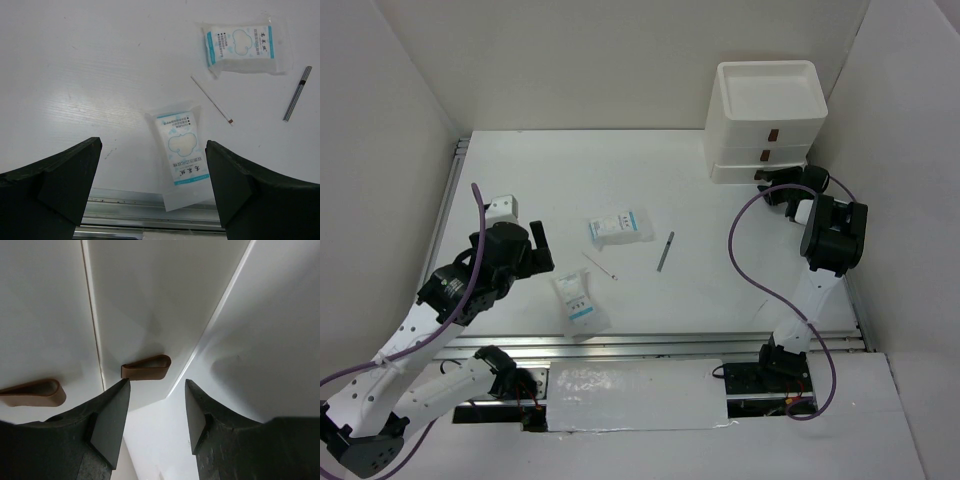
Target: Organize the makeup
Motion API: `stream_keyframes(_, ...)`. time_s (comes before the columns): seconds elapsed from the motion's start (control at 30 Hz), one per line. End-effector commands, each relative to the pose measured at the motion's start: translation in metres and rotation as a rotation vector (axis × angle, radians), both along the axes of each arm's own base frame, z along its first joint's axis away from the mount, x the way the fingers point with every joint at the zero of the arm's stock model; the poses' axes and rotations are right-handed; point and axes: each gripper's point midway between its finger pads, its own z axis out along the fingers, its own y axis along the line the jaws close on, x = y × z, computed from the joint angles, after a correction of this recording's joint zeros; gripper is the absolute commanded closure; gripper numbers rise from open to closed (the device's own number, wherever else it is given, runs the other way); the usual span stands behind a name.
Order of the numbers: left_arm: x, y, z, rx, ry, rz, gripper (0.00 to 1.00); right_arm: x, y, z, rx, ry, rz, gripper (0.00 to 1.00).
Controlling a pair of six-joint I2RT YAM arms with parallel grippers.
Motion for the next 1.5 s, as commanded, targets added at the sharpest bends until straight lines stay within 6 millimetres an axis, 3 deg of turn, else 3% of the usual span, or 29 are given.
stream_keyframes(0.0,0.005,-0.003,0.004,0.001,-0.023,-0.020,0.01,0.015,-0.006,0.017,-0.022,-0.090,0.021,0.45)
stream_keyframes(0.3,0.006,-0.004,0.003,0.001,-0.019,-0.026,0.01,0.025,-0.007,0.010,-0.021,-0.089,0.038,0.52)
stream_keyframes(0.6,0.007,-0.009,0.001,-0.002,-0.012,-0.049,0.01,0.026,-0.007,0.019,-0.039,-0.151,0.052,0.75)
stream_keyframes(0.83,0.007,-0.009,0.001,-0.005,-0.013,-0.052,0.01,0.030,-0.007,0.015,-0.039,-0.147,0.064,0.77)
stream_keyframes(0.97,0.007,-0.010,0.001,-0.005,-0.012,-0.057,0.01,0.026,-0.009,0.010,-0.042,-0.109,0.046,0.64)
stream_keyframes(1.03,0.007,-0.011,0.001,-0.006,-0.012,-0.061,0.01,0.026,-0.011,0.007,-0.061,-0.088,0.048,0.48)
stream_keyframes(1.07,0.007,-0.011,0.001,-0.007,-0.012,-0.062,0.01,0.027,-0.009,0.004,-0.059,-0.081,0.058,0.45)
stream_keyframes(1.23,0.007,-0.012,0.001,-0.009,-0.014,-0.067,0.01,0.031,-0.009,0.008,-0.057,-0.105,0.070,0.43)
stream_keyframes(1.37,0.007,-0.014,0.001,-0.011,-0.012,-0.077,0.01,0.035,-0.008,0.010,-0.050,-0.134,0.075,0.57)
stream_keyframes(1.4,0.007,-0.014,0.001,-0.011,-0.012,-0.081,0.01,0.037,-0.009,0.015,-0.056,-0.161,0.074,0.68)
stream_keyframes(1.47,0.008,-0.015,0.000,-0.010,-0.009,-0.080,0.01,0.037,-0.009,0.016,-0.053,-0.174,0.072,0.77)
